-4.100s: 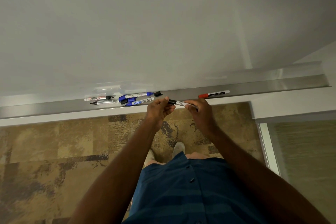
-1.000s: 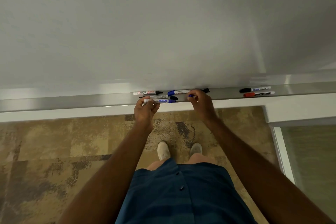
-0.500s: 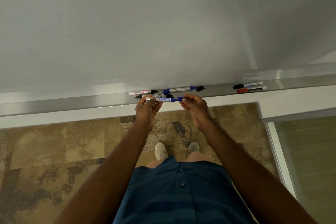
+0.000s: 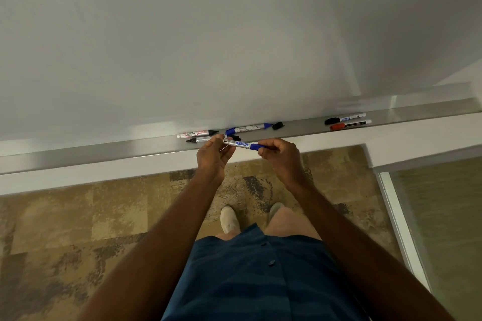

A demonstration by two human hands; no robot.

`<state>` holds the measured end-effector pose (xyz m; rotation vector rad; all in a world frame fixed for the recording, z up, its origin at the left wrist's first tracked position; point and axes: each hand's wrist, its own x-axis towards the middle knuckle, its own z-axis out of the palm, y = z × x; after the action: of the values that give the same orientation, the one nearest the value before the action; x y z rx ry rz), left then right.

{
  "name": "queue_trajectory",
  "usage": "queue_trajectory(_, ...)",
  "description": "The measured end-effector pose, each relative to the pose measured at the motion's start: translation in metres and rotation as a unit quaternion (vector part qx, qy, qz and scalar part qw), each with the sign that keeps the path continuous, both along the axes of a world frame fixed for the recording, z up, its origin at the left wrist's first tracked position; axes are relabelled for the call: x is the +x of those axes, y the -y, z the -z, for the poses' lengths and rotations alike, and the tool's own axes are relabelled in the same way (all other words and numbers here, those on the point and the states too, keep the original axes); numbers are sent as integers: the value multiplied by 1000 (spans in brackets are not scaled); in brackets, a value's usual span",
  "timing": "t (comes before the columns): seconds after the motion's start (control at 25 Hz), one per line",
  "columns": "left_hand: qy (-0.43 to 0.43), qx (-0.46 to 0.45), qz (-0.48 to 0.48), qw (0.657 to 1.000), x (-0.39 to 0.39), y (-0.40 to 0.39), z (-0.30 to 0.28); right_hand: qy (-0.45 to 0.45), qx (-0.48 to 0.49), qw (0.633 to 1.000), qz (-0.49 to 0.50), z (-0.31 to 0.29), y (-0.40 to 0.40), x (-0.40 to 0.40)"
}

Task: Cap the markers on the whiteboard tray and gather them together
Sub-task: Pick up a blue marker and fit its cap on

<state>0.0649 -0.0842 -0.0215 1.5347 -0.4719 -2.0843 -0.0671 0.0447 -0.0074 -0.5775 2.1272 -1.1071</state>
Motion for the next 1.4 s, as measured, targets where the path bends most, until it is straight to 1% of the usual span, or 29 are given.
queue_trajectory(0.16, -21, -2, 8, 1000, -24, -8, -6, -10, -8, 1000, 15, -13, -11, -18)
queue_trajectory(0.32, -39, -5, 18, 999, -53, -19, -10, 13, -15, 999, 38, -22, -21, -48)
queue_trajectory(0.4, -39, -3, 14, 999, -65, -26, -7, 32, -13, 999, 32, -25, -25, -63)
queue_trajectory(0.48, -50, 3, 11, 999, -76, -34, -4, 31, -2, 1000, 1, -25, -30, -82)
queue_trajectory(0.56, -64, 11, 14, 998, -82, -39, 1, -8, 12, 999, -52, -23, -32, -98)
queue_trajectory(0.64, -78, 17, 24, 997, -90, -46, 4, -89, 24, 988, -126, -18, -32, -110)
queue_trajectory(0.72, -81, 16, 40, 996, -100, -52, 6, -183, 43, 958, -218, -11, -31, -117)
queue_trajectory(0.76, -75, 9, 52, 996, -105, -55, 7, -215, 51, 943, -249, -7, -32, -121)
queue_trajectory(0.8, -61, -9, 73, 995, -110, -58, 7, -233, 56, 934, -264, -4, -33, -127)
queue_trajectory(0.84, -27, -44, 107, 993, -113, -59, 7, -248, 60, 930, -266, -2, -36, -135)
queue_trajectory(0.88, 32, -100, 152, 983, -114, -59, 7, -268, 64, 926, -259, 1, -39, -148)
queue_trajectory(0.92, 111, -170, 199, 959, -114, -56, 8, -295, 74, 921, -244, 4, -44, -163)
queue_trajectory(0.96, 193, -240, 233, 922, -111, -52, 9, -323, 92, 915, -221, 8, -50, -181)
queue_trajectory(1.0, 266, -299, 248, 882, -105, -46, 11, -346, 118, 911, -190, 11, -57, -200)
queue_trajectory(1.08, 362, -375, 250, 816, -93, -33, 14, -366, 165, 908, -122, 18, -72, -232)
queue_trajectory(1.16, 419, -428, 263, 756, -79, -20, 19, -369, 194, 904, -89, 24, -83, -253)
queue_trajectory(1.24, 462, -468, 301, 690, -70, -10, 22, -373, 205, 900, -92, 30, -90, -265)
queue_trajectory(1.32, 486, -495, 352, 628, -66, -3, 24, -373, 200, 900, -104, 34, -94, -272)
queue_trajectory(1.4, 500, -518, 388, 575, -65, -1, 26, -372, 197, 901, -105, 37, -95, -275)
